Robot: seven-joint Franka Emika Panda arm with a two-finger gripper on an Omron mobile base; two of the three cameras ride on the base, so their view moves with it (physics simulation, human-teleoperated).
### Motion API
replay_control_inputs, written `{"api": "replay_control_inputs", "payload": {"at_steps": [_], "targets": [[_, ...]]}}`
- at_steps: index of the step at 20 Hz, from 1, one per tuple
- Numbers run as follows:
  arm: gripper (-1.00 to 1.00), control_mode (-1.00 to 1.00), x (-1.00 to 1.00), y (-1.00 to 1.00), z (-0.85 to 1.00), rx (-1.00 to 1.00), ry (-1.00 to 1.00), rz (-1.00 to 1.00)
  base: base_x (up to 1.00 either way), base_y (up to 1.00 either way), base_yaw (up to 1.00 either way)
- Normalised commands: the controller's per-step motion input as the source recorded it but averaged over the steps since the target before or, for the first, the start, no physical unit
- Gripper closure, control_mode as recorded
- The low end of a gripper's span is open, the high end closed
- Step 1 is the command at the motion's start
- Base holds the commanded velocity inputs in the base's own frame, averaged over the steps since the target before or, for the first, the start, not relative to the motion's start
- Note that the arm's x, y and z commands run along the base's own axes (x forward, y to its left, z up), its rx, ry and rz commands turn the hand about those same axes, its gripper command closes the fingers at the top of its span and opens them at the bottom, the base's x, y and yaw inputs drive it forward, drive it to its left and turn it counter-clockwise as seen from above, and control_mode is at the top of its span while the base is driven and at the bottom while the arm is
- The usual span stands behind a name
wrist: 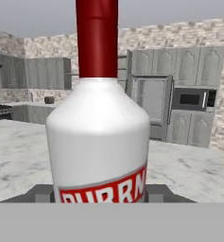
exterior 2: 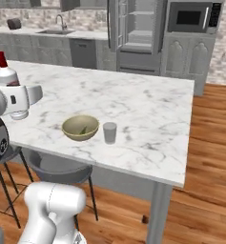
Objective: There is a bowl on the dining counter. Grab a lemon wedge from the fridge and place it in the bowl. Then get the liquor bottle and glass cup from the cabinet and place them next to the bowl.
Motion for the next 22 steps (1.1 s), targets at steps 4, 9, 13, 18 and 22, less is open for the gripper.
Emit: {"api": "replay_control_inputs", "payload": {"at_steps": [4,9,13,18,22], "targets": [[1.00,1.00,0.00,0.00,0.00,0.00,0.00,0.00,0.00,0.72,-0.33],[1.00,1.00,0.00,0.00,0.00,0.00,0.00,0.00,0.04,0.48,-0.21],[1.00,1.00,0.00,0.00,0.00,0.00,0.00,0.00,0.09,0.16,-0.10],[1.00,-1.00,0.09,-0.18,-0.14,0.00,0.01,0.02,0.00,0.00,-0.01],[1.00,-1.00,0.05,-0.96,-0.34,0.02,0.03,0.05,0.00,0.00,0.00]]}}
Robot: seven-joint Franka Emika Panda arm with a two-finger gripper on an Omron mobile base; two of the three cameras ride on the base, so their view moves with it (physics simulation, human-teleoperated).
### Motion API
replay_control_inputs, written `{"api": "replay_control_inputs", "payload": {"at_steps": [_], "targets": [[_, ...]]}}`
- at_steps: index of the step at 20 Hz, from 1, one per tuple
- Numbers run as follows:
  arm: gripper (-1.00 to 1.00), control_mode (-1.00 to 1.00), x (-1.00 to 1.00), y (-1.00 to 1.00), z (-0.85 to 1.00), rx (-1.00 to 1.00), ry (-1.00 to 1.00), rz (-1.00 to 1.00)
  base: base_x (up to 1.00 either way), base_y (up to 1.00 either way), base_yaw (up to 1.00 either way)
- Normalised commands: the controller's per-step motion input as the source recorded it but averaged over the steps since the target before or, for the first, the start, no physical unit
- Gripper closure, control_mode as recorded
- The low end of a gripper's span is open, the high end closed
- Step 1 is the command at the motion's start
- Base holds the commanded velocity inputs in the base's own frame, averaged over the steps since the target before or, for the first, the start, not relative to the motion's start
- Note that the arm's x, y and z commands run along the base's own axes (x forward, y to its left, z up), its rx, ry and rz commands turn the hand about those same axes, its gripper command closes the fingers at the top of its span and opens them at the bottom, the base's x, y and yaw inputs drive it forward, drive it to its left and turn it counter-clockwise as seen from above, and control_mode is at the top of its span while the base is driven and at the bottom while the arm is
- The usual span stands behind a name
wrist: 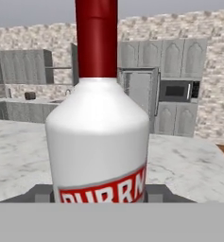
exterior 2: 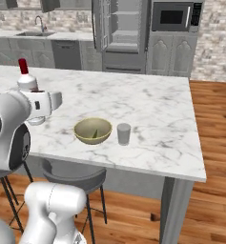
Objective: There is a bowl on the dining counter. Grab a lemon wedge from the fridge and place it in the bowl. Then get the liquor bottle and glass cup from the cabinet and place them next to the bowl.
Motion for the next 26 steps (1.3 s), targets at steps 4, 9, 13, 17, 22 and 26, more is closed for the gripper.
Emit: {"api": "replay_control_inputs", "payload": {"at_steps": [4,9,13,17,22,26], "targets": [[1.00,-1.00,0.08,-1.00,-0.57,0.02,0.04,0.07,0.00,0.00,0.00],[1.00,-1.00,0.46,-0.74,-0.66,0.00,0.01,0.14,0.00,0.00,0.00],[1.00,-1.00,0.53,-0.53,-0.62,0.00,0.00,0.14,0.00,0.00,0.00],[1.00,-1.00,0.68,-0.37,-0.61,0.00,0.00,0.11,0.00,0.00,0.00],[1.00,-1.00,0.66,-0.16,-0.65,0.00,0.00,0.10,0.00,0.00,0.00],[1.00,-1.00,0.46,-0.02,-0.65,0.00,0.00,0.11,0.00,0.00,0.00]]}}
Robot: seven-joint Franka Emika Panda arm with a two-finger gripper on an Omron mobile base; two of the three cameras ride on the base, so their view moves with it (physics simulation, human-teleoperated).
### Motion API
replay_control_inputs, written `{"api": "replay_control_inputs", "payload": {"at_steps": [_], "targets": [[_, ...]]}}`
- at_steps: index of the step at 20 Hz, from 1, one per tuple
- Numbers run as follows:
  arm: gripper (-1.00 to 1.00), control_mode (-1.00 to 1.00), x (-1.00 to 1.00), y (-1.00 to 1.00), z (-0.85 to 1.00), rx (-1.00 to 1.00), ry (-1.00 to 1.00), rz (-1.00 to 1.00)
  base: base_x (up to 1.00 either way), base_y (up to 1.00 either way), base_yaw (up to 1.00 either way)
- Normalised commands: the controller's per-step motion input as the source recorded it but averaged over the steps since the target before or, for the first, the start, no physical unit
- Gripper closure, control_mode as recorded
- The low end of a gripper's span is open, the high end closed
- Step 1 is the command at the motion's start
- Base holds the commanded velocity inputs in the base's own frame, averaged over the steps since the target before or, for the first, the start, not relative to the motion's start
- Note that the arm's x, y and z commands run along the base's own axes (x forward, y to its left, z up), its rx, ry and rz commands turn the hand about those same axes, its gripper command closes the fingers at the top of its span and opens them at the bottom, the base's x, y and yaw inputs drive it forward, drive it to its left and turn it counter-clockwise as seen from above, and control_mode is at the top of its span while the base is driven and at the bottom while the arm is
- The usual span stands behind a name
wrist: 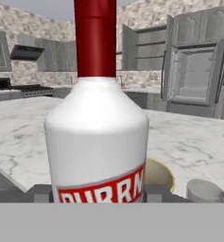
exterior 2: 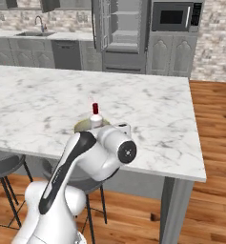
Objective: There is a bowl on the dining counter. Grab a lemon wedge from the fridge and place it in the bowl. Then get the liquor bottle and glass cup from the cabinet and place them next to the bowl.
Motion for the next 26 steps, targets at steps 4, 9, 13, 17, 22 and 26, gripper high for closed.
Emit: {"api": "replay_control_inputs", "payload": {"at_steps": [4,9,13,17,22,26], "targets": [[1.00,-1.00,0.32,-0.02,-0.56,0.00,0.00,0.13,0.00,0.00,0.00],[1.00,-1.00,0.31,-0.02,-0.68,0.00,0.00,0.14,0.00,0.00,0.00],[1.00,-1.00,0.37,0.00,-0.61,0.00,0.00,0.11,0.00,0.00,0.00],[1.00,-1.00,0.39,0.00,-0.26,0.00,0.00,0.07,0.00,0.00,0.00],[1.00,-1.00,0.48,-0.01,-0.12,0.00,0.00,0.03,0.00,0.00,0.00],[1.00,-1.00,0.48,0.00,-0.26,0.00,0.00,0.02,0.00,0.00,0.00]]}}
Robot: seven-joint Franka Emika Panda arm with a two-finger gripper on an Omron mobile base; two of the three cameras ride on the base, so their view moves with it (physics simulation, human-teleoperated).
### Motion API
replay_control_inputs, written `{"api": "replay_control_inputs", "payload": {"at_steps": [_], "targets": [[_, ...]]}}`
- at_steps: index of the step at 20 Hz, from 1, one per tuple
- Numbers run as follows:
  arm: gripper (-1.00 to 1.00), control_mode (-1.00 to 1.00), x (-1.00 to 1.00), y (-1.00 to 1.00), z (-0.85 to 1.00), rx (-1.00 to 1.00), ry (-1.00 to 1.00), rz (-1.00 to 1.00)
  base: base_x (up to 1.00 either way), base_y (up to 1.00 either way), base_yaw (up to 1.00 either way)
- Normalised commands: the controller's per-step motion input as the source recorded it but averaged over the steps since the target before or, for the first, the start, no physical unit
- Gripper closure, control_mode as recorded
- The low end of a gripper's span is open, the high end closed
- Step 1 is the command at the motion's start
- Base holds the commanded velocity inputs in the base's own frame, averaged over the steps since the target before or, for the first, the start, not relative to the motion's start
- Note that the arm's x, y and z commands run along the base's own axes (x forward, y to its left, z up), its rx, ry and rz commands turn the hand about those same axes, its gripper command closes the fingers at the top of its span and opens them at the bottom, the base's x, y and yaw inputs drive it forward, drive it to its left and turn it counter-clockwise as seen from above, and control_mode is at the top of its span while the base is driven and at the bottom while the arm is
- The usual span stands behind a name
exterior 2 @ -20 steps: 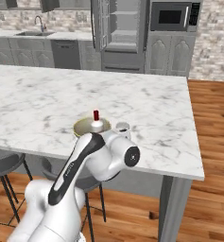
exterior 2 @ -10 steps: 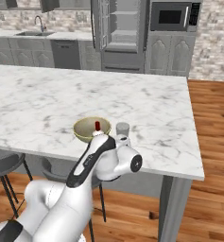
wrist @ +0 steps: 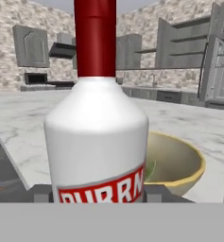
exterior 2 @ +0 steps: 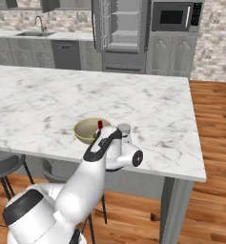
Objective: There is a bowl on the dining counter. Grab a lemon wedge from the fridge and place it in the bowl. Then get the liquor bottle and glass cup from the cabinet and place them next to the bowl.
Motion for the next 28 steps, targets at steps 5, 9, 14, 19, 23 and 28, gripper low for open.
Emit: {"api": "replay_control_inputs", "payload": {"at_steps": [5,9,14,19,23,28], "targets": [[1.00,-1.00,0.34,-0.09,-0.33,0.00,0.00,0.03,0.00,0.00,0.00],[1.00,-1.00,0.20,-0.20,-0.28,0.00,-0.02,0.02,0.00,0.00,0.00],[1.00,-1.00,0.17,-0.16,-0.23,0.00,-0.02,0.00,0.00,0.00,0.00],[1.00,-1.00,0.23,-0.04,-0.12,0.00,-0.04,0.00,0.00,0.00,0.00],[1.00,-1.00,0.17,0.00,-0.15,0.00,-0.03,0.00,0.00,0.00,0.00],[1.00,-1.00,0.15,0.00,-0.24,0.00,-0.01,0.00,0.00,0.00,0.00]]}}
